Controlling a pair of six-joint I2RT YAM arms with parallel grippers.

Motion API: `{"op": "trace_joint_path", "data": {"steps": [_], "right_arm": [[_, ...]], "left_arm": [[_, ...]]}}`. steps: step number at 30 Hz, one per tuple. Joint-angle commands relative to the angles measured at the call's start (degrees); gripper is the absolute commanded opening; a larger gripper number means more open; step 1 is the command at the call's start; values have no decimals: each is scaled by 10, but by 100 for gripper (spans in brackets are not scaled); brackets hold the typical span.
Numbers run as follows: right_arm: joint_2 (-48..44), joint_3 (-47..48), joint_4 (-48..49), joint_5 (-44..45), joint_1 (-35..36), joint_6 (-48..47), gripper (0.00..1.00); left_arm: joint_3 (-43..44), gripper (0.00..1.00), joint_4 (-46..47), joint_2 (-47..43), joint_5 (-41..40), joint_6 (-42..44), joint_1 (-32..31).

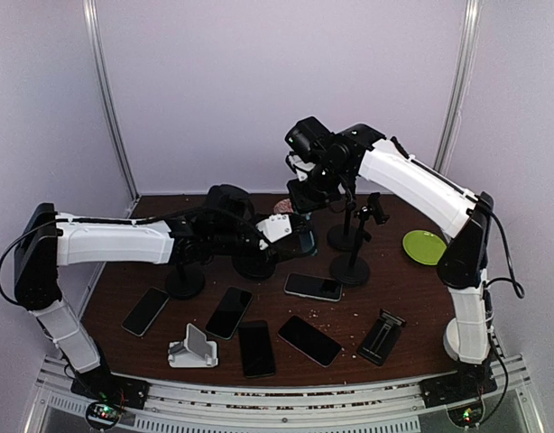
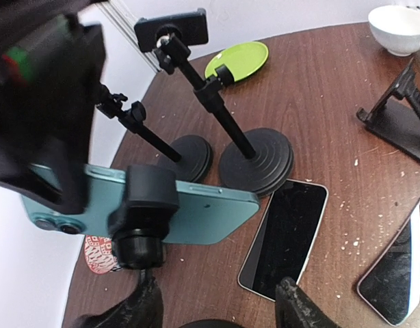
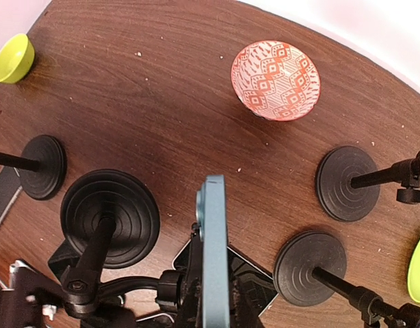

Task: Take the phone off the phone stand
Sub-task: Hold the phone stand.

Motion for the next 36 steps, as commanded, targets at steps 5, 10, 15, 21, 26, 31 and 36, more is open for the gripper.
{"op": "trace_joint_path", "data": {"steps": [5,10,15,21,26,31,36], "right_arm": [[-59,9,45,-91,0,48,0],[-69,-9,51,-105,0,58,0],[-71,-9,58,-130,0,72,0],[-73,-21,67,-163,2,84,0],[-79,-32,75,-182,5,90,0],[-82,-34,72,-181,5,90,0],[-80,-26,67,-177,4,87,0]], "left_arm": [[4,56,136,38,-104,20,2],[-13,56,210,39,-150,38,-5],[4,55,221,65,-162,66,-6],[18,54,231,88,-159,85,-6],[35,45,238,107,-158,103,-4],[34,22,253,112,-149,111,-2],[14,10,258,99,-122,102,-1]]}}
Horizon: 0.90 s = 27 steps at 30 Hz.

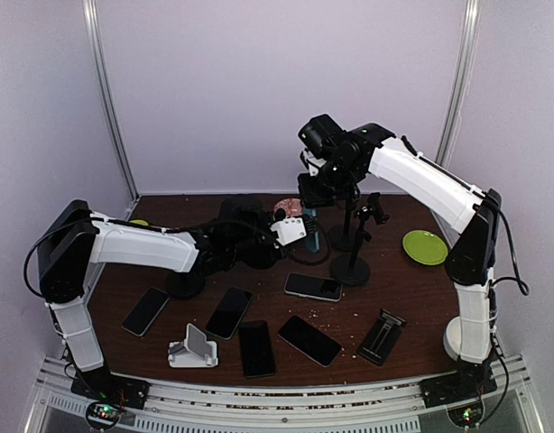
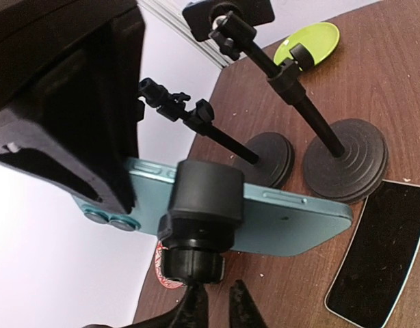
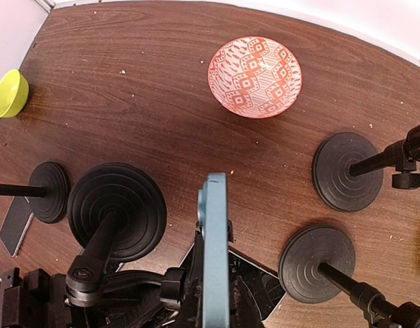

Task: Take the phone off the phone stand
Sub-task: Hold the phone stand.

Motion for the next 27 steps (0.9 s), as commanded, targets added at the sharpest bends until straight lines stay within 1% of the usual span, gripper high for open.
{"op": "trace_joint_path", "data": {"steps": [1,6,11,12,14,15,17,19,20,21,23,27], "right_arm": [[-52,20,32,-140,36,26,0],[-52,23,31,-139,36,26,0],[-51,19,33,-148,36,30,0],[-50,18,33,-151,36,30,0],[-49,18,35,-158,37,32,0],[-49,19,37,-163,37,34,0],[-48,21,39,-170,37,37,0],[-48,22,41,-176,37,42,0],[-47,21,42,-178,38,43,0],[-46,21,43,-182,38,44,0],[-44,21,39,-184,38,43,0],[-41,19,29,-175,36,37,0]], "left_arm": [[5,8,69,-1,29,-8,13],[-6,3,62,-16,72,-36,23],[-14,3,70,-29,95,-57,32],[-15,5,72,-31,97,-56,32],[-17,17,74,-32,106,-51,32],[-18,23,76,-31,111,-45,32],[-21,40,78,-29,115,-31,32],[-20,52,77,-25,115,-13,32],[-18,56,77,-23,111,-7,32],[-15,59,79,-21,106,-2,32],[-13,60,81,-24,97,3,32],[-27,57,90,-47,79,14,31]]}}
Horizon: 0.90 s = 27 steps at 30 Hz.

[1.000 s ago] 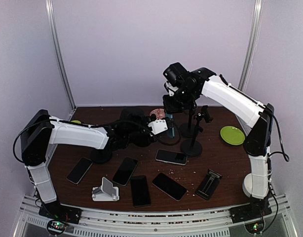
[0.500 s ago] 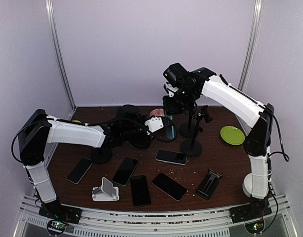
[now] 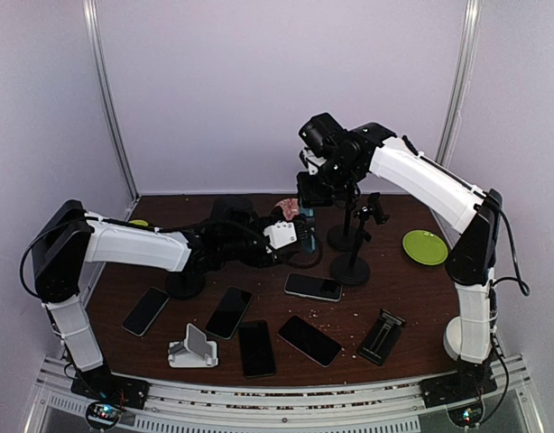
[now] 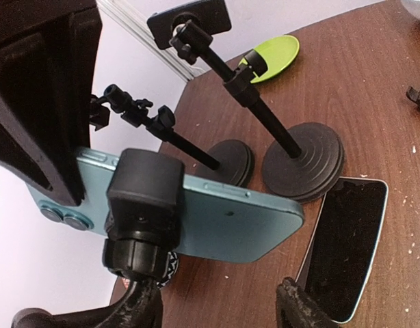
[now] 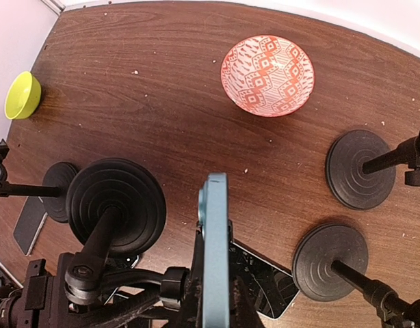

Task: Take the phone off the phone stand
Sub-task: Hold the phone stand.

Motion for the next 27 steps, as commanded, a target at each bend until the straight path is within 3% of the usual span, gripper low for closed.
{"op": "trace_joint_path", "data": {"steps": [1,9,17,27], "right_arm": [[-38,17,24,-150,35,23,0],[-28,18,27,-149,26,28,0],[-28,40,22,-157,21,32,0],[-42,34,3,-128,20,17,0]], "left_arm": [[0,56,101,-37,-29,28,6],[-16,55,83,-100,-28,38,1],[-5,57,54,-97,-40,57,-7],[45,55,-151,-92,23,78,2]]}}
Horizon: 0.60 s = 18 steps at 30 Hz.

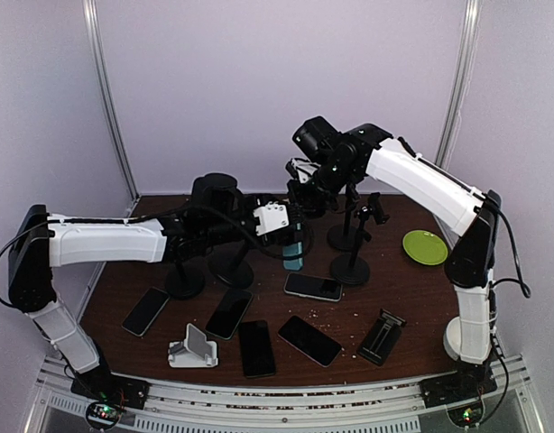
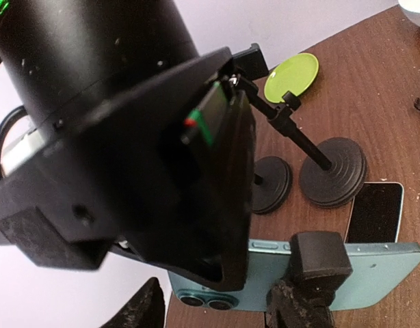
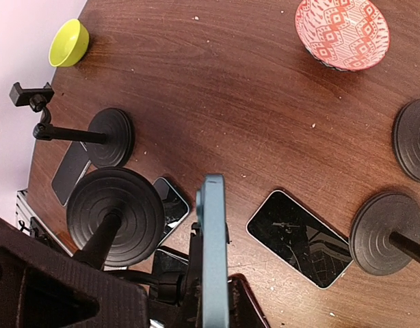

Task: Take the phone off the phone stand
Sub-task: Hold the phone stand.

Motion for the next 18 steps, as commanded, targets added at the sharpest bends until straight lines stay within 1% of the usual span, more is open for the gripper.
{"op": "trace_joint_path", "data": {"steps": [1,4,10,13,18], "right_arm": [[-41,29,31,-5,0,1,0],[-40,29,27,2,1,-1,0],[-44,40,28,7,-1,-3,0],[-42,41,26,12,-4,-5,0],[-40,45,21,25,-6,-9,0]], "left_arm": [[34,55,-112,-3,45,11,6],[37,55,-139,-12,59,10,6],[64,51,-185,8,61,13,6],[65,51,-200,-3,79,10,6],[67,56,-230,-22,95,1,6]]}}
